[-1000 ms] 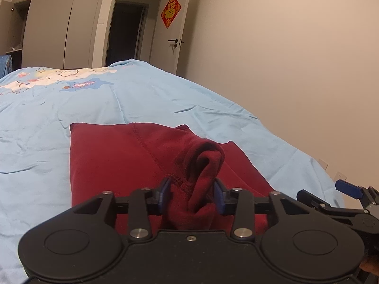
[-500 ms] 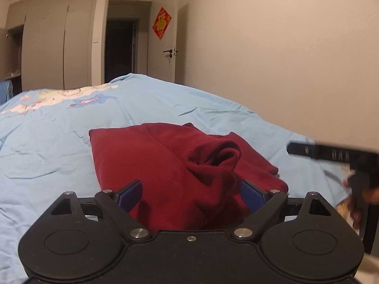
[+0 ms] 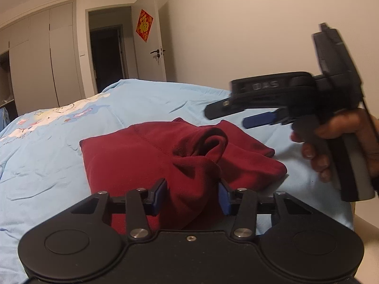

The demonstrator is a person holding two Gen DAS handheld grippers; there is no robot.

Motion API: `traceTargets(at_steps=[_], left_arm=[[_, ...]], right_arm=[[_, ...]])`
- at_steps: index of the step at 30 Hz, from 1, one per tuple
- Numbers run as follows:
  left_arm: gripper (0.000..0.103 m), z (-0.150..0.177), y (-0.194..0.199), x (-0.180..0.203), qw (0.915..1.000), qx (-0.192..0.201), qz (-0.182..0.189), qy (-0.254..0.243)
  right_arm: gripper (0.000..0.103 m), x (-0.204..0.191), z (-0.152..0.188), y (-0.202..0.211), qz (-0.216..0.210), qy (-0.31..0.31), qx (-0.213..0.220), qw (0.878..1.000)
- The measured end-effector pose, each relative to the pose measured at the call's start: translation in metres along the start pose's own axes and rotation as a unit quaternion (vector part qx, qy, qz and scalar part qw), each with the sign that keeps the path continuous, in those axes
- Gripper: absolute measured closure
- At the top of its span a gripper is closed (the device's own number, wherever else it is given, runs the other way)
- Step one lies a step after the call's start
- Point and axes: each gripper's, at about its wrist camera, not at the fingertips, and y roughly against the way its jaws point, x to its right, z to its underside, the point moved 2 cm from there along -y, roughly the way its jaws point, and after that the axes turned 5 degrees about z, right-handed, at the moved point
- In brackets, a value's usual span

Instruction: Fold small clothes

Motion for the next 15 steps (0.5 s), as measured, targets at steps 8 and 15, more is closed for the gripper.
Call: traceTargets(at_steps=[8,15], left_arm=[[0.074,0.001,-0.004,0.004,1.0000,-0.007,-0.004,-0.005],[0.086,0.003,-0.006,0.005,1.0000,-0.009,-0.002,0.001]], right_arm=[[0.039,-0.002,0.001,-0.037,0.001,-0.016,-0.036,0.999],[0.071,0.003,0.012,-0.047,0.004,-0.038,-0.051,0.998]])
